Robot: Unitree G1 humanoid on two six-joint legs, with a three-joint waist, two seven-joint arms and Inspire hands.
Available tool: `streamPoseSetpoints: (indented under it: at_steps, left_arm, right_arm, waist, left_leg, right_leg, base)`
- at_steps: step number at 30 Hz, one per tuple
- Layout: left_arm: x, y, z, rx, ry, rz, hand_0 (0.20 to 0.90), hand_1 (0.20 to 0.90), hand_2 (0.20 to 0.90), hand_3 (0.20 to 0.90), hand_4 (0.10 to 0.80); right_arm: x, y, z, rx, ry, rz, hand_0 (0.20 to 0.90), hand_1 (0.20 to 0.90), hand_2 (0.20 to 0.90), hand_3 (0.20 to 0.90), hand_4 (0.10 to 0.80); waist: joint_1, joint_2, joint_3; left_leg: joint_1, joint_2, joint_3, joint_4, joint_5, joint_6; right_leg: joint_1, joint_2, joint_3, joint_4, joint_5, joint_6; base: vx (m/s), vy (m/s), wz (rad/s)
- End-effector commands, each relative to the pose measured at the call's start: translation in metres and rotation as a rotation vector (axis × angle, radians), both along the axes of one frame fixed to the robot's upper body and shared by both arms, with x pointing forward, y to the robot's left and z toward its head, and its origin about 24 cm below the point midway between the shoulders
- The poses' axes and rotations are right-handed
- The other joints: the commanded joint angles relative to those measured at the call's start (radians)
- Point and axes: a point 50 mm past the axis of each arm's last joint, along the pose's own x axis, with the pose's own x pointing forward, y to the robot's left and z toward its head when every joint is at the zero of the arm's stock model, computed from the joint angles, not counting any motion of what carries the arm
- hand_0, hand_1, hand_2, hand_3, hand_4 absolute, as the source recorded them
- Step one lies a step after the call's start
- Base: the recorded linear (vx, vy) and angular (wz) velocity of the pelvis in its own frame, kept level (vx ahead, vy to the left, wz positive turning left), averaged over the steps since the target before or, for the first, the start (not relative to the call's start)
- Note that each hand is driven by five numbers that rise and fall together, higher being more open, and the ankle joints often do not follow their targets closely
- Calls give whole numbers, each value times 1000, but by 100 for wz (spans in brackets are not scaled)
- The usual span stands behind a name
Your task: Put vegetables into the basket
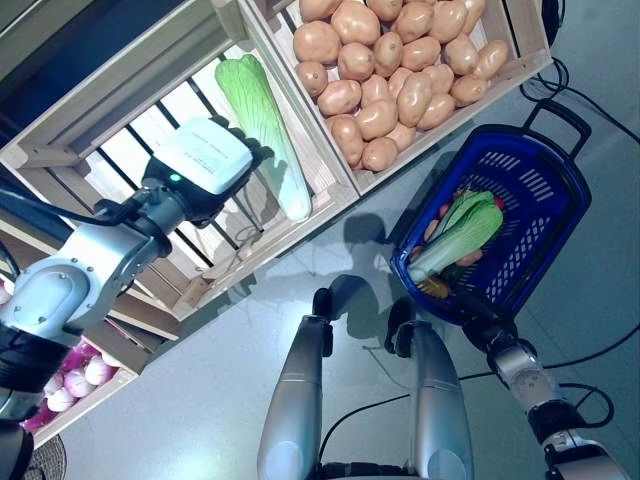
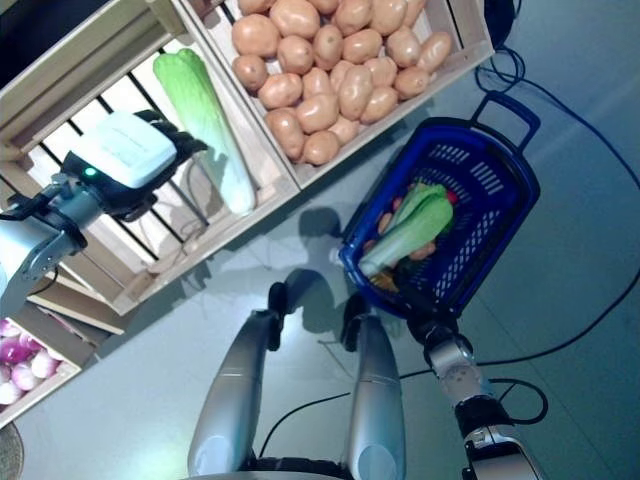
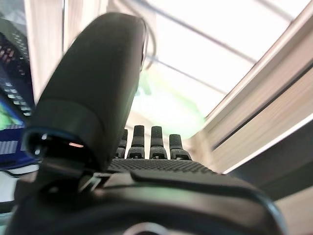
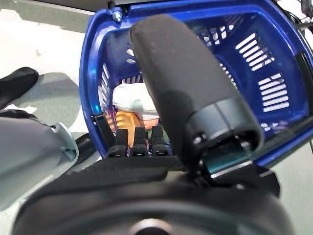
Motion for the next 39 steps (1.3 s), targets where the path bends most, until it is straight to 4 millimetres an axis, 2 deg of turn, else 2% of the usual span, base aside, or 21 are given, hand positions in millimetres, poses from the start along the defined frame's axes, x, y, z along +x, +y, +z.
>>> streamPoseSetpoints:
  at_steps: [1, 8, 15, 16, 20, 28, 39]
  left_arm:
    - [-11, -10, 52, 90, -288, -113, 900, 900, 900, 900, 800]
    - [-7, -8, 50, 123, -363, -197, 900, 900, 900, 900, 800]
    - [0, 6, 28, 125, -283, -179, 900, 900, 900, 900, 800]
    - [3, 12, 19, 132, -240, -149, 900, 900, 900, 900, 800]
    - [8, 18, 9, 142, -187, -96, 900, 900, 900, 900, 800]
    - [16, 22, 3, 152, -146, -50, 900, 900, 900, 900, 800]
    - [29, 30, -1, 138, -264, -64, 900, 900, 900, 900, 800]
  right_arm:
    - [4, -23, 23, -47, -111, -40, 900, 900, 900, 900, 800]
    - [10, -19, 30, -70, -107, -35, 900, 900, 900, 900, 800]
    - [16, -18, 39, -89, -114, -15, 900, 900, 900, 900, 800]
    - [17, -18, 41, -93, -116, -12, 900, 900, 900, 900, 800]
    - [19, -18, 46, -103, -111, 1, 900, 900, 900, 900, 800]
    - [25, -17, 55, -114, -127, 11, 900, 900, 900, 900, 800]
    - [35, -10, 60, -108, -127, 22, 900, 900, 900, 900, 800]
  waist:
    - [-12, 27, -3]
    - [-24, 28, -3]
    - [-33, 31, -3]
    - [-38, 31, -3]
    - [-46, 31, -3]
    - [-55, 30, -3]
    - [-71, 21, -3]
  left_leg:
    - [23, -17, 93, -34, 3, 21]
    - [12, -6, 99, -23, 5, 18]
    - [3, 3, 104, -13, 3, 15]
    - [3, 6, 105, -10, 2, 14]
    - [-1, 13, 108, -10, 7, 11]
    - [-6, 20, 114, -18, 16, 9]
    - [-20, 29, 118, -5, 16, 8]
  right_leg:
    - [54, -9, -62, -74, 111, 3]
    - [33, -8, -48, -56, 113, 3]
    - [18, -2, -32, -46, 111, 0]
    - [16, 0, -26, -40, 109, 0]
    - [11, 4, -17, -39, 111, -1]
    - [1, 9, -10, -41, 114, 1]
    - [-19, 16, 4, -28, 119, 5]
  base:
    - [0, 0, 0]
    - [10, 25, -6]
    - [0, 36, -6]
    - [6, 39, -2]
    - [3, 37, -6]
    - [-5, 10, -4]
    - [2, 10, -6]
